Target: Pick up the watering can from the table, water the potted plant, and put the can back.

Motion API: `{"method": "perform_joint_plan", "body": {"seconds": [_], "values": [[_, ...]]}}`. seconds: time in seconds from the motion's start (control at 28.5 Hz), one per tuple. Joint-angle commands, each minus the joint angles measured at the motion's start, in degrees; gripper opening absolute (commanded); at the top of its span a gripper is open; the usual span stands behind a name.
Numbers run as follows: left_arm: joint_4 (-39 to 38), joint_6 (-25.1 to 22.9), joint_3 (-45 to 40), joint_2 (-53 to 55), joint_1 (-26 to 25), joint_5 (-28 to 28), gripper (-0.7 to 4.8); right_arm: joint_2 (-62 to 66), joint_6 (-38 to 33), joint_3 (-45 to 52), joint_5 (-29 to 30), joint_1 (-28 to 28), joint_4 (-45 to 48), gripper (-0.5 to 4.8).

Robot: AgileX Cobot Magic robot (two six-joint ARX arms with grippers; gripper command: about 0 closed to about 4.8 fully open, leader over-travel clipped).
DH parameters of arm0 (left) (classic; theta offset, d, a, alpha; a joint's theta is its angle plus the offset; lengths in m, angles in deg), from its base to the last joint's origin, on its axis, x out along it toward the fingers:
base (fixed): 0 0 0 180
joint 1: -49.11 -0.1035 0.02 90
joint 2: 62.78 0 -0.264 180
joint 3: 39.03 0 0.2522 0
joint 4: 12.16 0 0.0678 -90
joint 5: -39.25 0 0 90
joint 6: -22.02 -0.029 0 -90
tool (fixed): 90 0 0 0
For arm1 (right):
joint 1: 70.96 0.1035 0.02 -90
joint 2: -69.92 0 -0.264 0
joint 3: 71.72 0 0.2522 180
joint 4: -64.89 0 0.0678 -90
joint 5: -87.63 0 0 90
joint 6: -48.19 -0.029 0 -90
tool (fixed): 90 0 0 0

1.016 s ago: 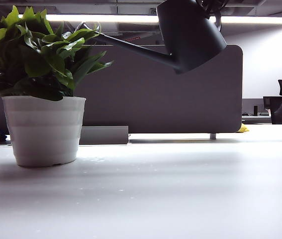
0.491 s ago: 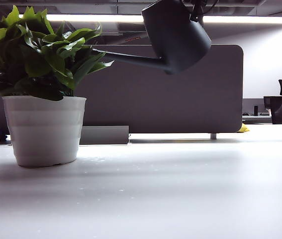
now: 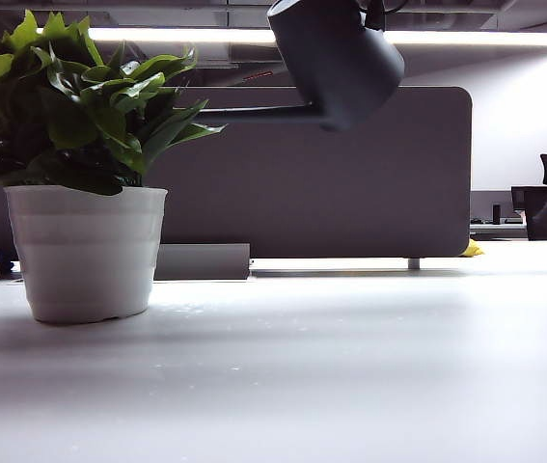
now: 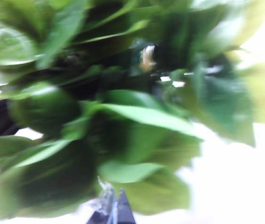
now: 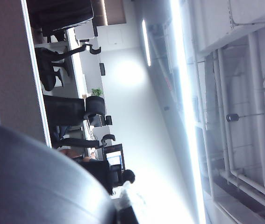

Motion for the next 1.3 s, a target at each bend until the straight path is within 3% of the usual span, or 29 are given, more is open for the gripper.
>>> {"method": "perform_joint_plan", "body": {"seconds": [0.04,0.49,0.95,1.12,1.23,1.3], "values": [[0.42,0.35,0.33,-0.13,-0.07,2.38,-0.06,-1.49,-0.48,-1.40,-0.35,0.04,7.58,-0.05],[0.42,1.55,0.33,-0.13,-0.07,2.38,-0.06,-0.39,-0.57,-1.40,-6.03,0.02,9.55,-0.06],[0.44,1.55,0.31,-0.11,-0.07,2.58,-0.06,-0.17,-1.86,-1.40,-5.75,0.04,9.51,-0.05],[0.68,1.55,0.33,-0.13,-0.07,2.56,-0.06,-0.24,-9.64,-1.38,-5.70,-0.04,8.17,-0.05],[0.87,1.55,0.33,-0.15,-0.07,2.10,-0.06,-1.38,-10.40,-1.38,-5.75,-0.11,4.37,-0.04],[0.87,1.55,0.37,-0.22,-0.07,2.12,-0.06,-2.97,-15.96,-1.36,-5.84,-0.87,1.42,-0.04]]}}
